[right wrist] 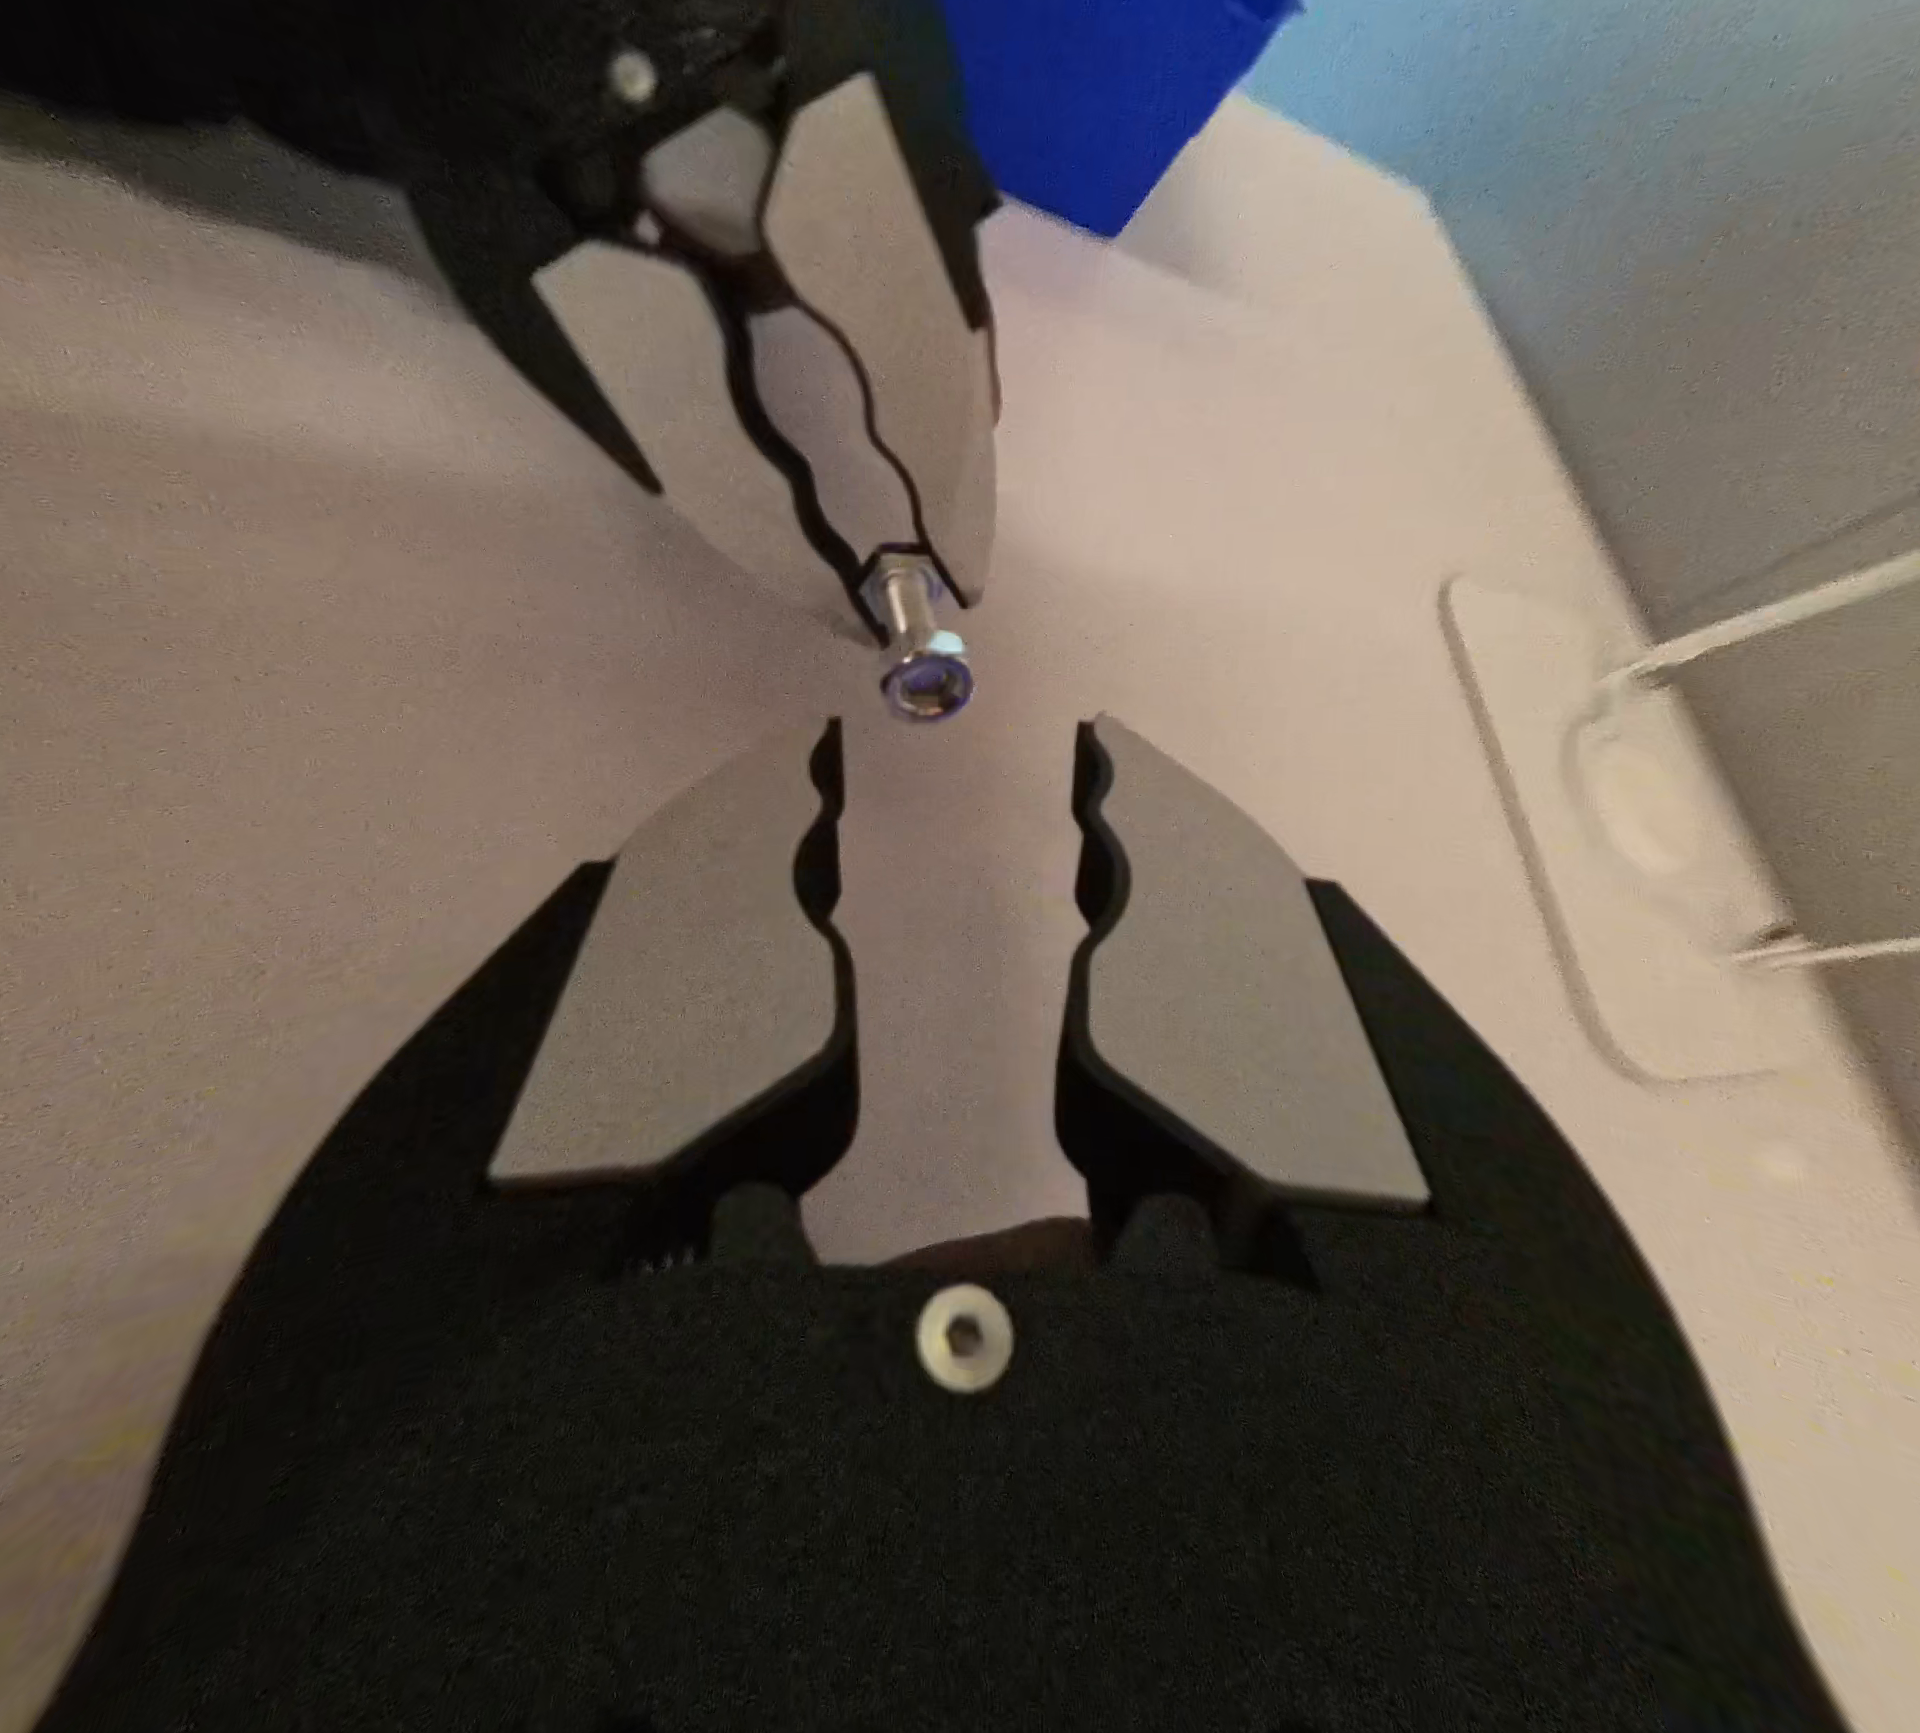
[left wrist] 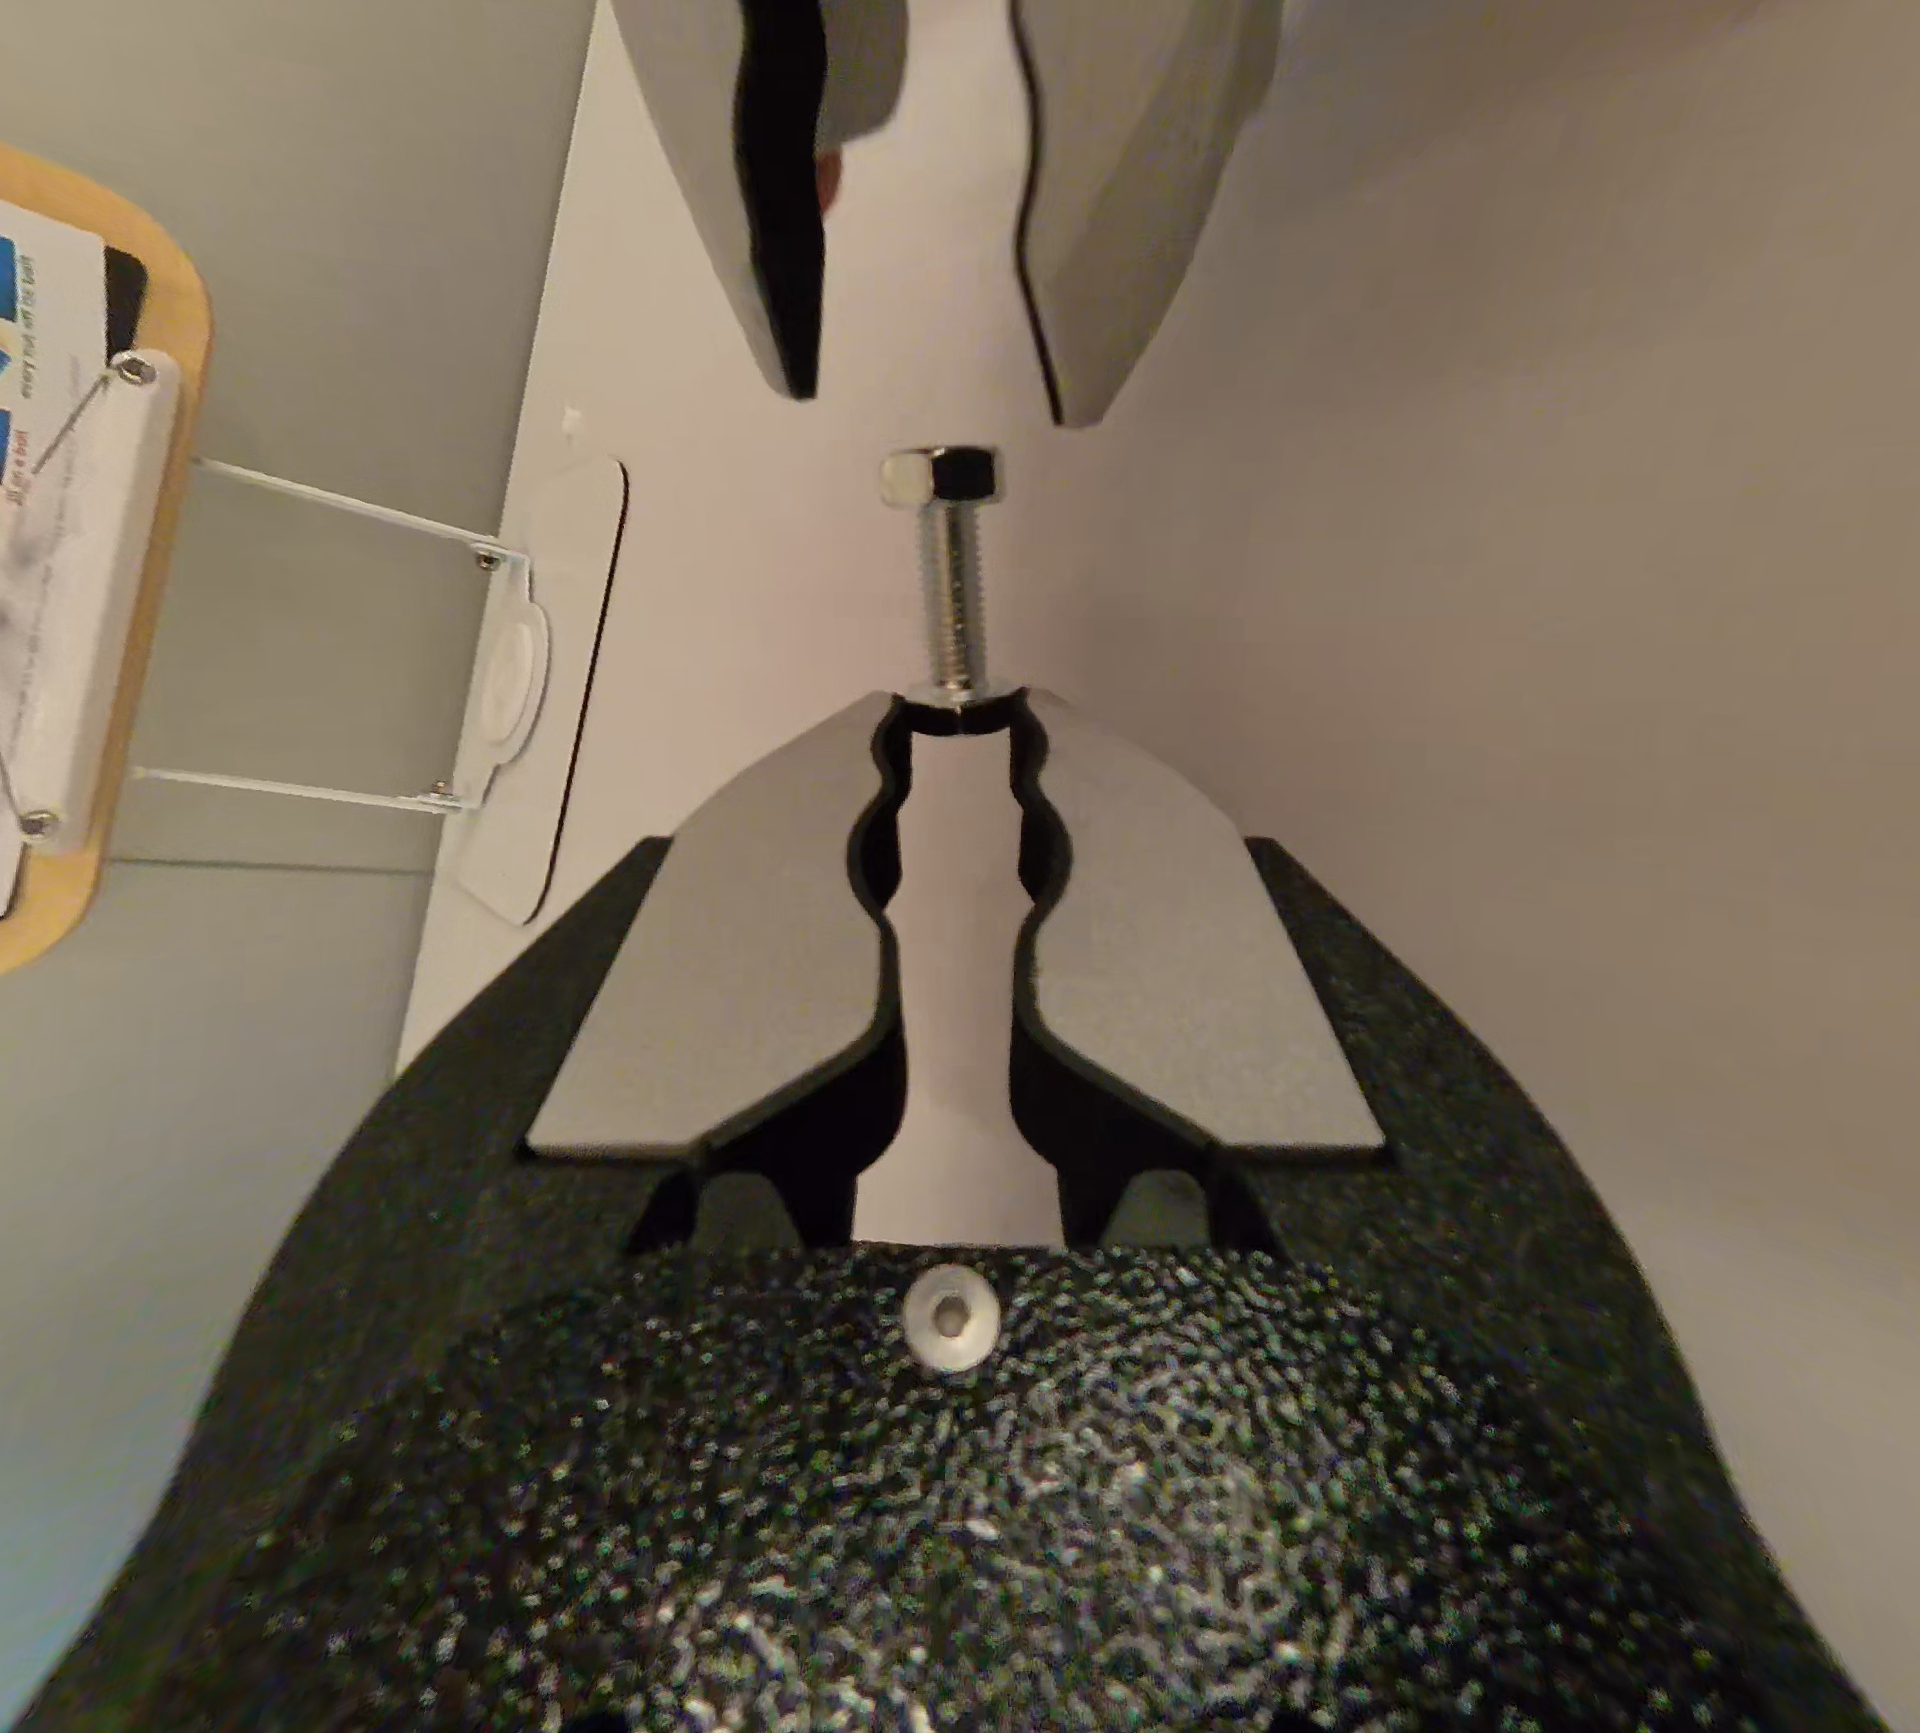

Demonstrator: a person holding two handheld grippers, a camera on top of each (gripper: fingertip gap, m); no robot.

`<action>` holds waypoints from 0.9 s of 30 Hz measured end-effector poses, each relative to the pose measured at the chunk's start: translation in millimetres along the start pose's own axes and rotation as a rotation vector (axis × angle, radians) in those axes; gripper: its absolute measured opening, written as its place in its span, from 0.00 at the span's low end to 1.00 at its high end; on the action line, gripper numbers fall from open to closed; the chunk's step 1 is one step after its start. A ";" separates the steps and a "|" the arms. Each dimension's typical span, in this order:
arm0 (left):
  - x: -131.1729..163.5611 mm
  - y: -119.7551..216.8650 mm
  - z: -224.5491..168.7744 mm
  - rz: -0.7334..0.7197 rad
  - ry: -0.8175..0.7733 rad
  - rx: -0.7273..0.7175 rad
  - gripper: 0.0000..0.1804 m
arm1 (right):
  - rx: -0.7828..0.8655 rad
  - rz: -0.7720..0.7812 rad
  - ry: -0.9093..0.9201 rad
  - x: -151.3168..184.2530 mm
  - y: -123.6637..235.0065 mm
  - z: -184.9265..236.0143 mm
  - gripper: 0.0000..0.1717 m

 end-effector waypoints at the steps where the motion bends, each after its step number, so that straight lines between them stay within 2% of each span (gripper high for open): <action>1: 0.1 0.1 -0.1 -0.005 0.006 0.006 0.10 | 0.021 -0.015 0.079 -1.2 0.9 2.5 0.24; 4: -2.3 -1.0 -3.4 -0.018 -0.002 0.028 0.10 | 0.049 -0.025 0.175 -1.4 -1.8 10.0 0.20; 6: -5.1 -2.2 -5.9 -0.020 -0.021 0.030 0.10 | 0.027 0.001 0.171 0.3 -4.3 14.9 0.10; 7: -4.1 -3.0 -6.3 0.001 -0.035 0.025 0.10 | 0.015 0.027 0.132 1.3 -5.9 15.4 0.10; 9: -2.1 -4.0 -6.2 0.041 -0.080 -0.006 0.10 | -0.045 0.122 -0.086 3.4 -9.6 14.4 0.10; 12: -0.2 -4.5 -7.0 0.080 -0.129 -0.026 0.10 | -0.231 0.245 -0.655 6.4 -11.7 12.7 0.10; 13: -0.2 -4.2 -6.8 0.078 -0.129 -0.025 0.10 | -0.285 0.233 -0.749 7.1 -11.1 11.4 0.10; 14: -0.8 -3.4 -5.8 0.069 -0.117 -0.027 0.10 | -0.309 0.196 -0.765 7.0 -10.3 8.8 0.10; 16: -1.8 -1.7 -3.5 0.039 -0.073 -0.018 0.10 | -0.235 0.118 -0.616 5.9 -8.3 1.0 0.20; 18: -1.0 -0.2 -1.8 0.017 -0.041 -0.009 0.10 | -0.101 0.043 -0.338 2.1 -3.3 -4.1 0.26; 21: 0.0 0.6 -1.0 0.000 -0.018 0.007 0.10 | 0.003 -0.038 0.023 -4.6 5.0 1.6 0.25; 24: -2.2 -0.8 -3.9 -0.006 -0.029 0.022 0.10 | 0.029 -0.024 0.156 -2.3 1.3 9.6 0.21; 26: -5.0 -2.3 -7.0 -0.013 -0.045 0.032 0.10 | 0.003 -0.018 0.159 -2.2 -1.0 16.1 0.12; 27: -5.6 -3.0 -8.0 -0.006 -0.055 0.030 0.10 | -0.012 -0.003 0.134 -2.2 -2.3 17.5 0.10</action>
Point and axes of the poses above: each gripper's, where its closed fingertips meet, y back along the fingers, x out of its underside, z = x × y across the jaws, the point moved 5 cm from there along y, back along the fingers, and after that the axes turned 12 degrees about x, right-handed, at the moved point
